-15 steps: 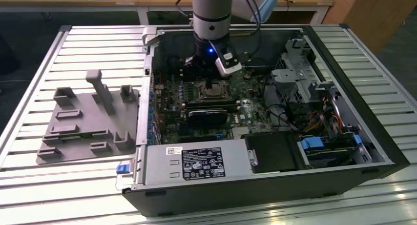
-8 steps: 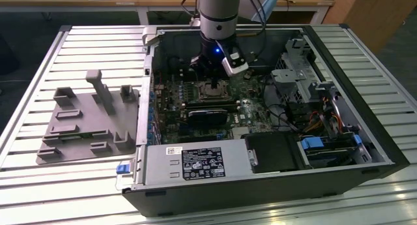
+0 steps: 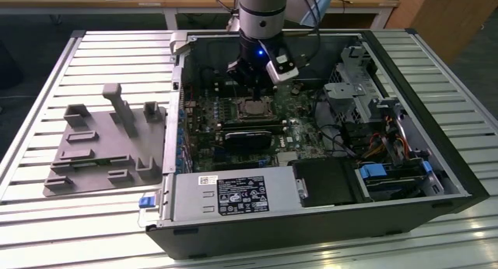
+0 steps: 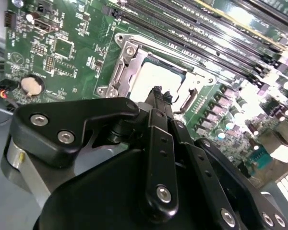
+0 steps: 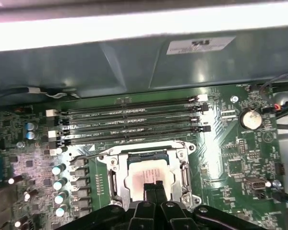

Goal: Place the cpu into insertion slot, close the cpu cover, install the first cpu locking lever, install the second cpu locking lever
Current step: 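Close the cpu cover, then install the first cpu locking lever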

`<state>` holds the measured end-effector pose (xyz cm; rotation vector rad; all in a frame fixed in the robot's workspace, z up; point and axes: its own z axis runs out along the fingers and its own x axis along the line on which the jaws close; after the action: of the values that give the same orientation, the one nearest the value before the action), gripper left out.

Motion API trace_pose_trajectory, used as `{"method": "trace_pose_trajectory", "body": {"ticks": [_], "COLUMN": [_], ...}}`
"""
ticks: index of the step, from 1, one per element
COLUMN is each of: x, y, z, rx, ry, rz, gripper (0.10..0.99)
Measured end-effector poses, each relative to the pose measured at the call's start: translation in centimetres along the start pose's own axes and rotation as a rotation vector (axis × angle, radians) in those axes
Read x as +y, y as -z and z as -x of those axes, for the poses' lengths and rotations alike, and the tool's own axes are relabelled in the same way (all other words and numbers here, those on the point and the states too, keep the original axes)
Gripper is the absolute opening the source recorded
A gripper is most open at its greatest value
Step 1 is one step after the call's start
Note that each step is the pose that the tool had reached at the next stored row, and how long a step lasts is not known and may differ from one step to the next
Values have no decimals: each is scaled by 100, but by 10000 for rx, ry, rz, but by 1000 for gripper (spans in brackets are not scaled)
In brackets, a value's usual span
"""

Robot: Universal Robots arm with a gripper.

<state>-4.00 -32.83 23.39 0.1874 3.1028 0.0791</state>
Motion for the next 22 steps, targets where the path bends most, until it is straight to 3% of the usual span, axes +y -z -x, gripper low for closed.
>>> {"method": "trace_pose_trajectory", "body": {"ticks": [3,15,22], "x": [2,2,-6], "y": [33,39,41], "z": [1,0,-64], "rx": [0,-1,-55], "ry": [1,2,4], "rz": [0,0,8], "gripper": [102,102,102]}}
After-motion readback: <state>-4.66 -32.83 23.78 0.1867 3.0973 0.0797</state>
